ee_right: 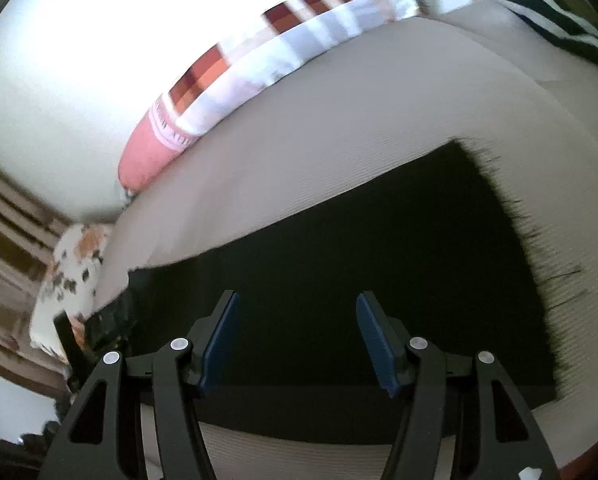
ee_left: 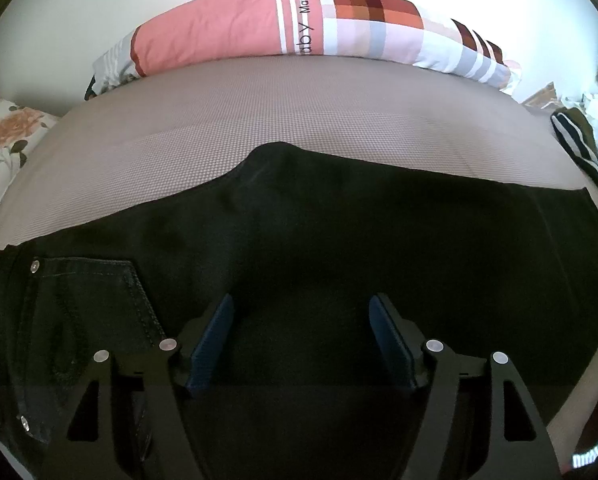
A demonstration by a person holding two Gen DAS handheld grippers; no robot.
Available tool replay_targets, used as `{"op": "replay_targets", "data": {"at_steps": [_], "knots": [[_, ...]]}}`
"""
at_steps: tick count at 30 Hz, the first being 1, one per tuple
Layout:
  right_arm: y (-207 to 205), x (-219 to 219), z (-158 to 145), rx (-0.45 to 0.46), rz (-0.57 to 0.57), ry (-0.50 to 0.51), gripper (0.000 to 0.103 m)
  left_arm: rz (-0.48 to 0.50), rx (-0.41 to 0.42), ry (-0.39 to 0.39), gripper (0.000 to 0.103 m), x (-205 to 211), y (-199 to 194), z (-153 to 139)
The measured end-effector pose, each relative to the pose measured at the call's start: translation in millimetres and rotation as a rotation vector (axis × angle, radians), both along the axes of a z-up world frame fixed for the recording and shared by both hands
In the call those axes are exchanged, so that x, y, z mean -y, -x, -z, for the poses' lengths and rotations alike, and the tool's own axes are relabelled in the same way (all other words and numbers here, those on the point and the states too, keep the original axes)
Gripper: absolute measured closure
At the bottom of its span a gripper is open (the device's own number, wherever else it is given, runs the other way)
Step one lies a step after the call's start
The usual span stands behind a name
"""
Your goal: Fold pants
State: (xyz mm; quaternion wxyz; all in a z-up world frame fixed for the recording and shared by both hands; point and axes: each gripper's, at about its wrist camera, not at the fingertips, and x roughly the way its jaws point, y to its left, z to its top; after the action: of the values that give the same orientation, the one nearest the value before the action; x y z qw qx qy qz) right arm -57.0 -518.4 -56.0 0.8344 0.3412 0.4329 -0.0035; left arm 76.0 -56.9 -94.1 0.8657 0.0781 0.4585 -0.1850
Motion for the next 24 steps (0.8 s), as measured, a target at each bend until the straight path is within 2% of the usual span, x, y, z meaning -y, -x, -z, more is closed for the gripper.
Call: {"op": "replay_targets", "data": {"at_steps": [3, 12, 24], "knots": [[4, 29, 2, -0.029, 0.027, -0.006, 0.045, 0.007, 0.005, 0.004, 0.030, -1, 0, 0], [15, 95, 25, -0.097, 0.071, -0.079, 0.059, 0.023, 0.011, 0.009, 0.028, -2, 0, 1], [11, 117, 47, -0.105, -0.007, -0.145, 0.070, 0.036, 0.011, 0.004, 0.026, -2, -1, 3]]}}
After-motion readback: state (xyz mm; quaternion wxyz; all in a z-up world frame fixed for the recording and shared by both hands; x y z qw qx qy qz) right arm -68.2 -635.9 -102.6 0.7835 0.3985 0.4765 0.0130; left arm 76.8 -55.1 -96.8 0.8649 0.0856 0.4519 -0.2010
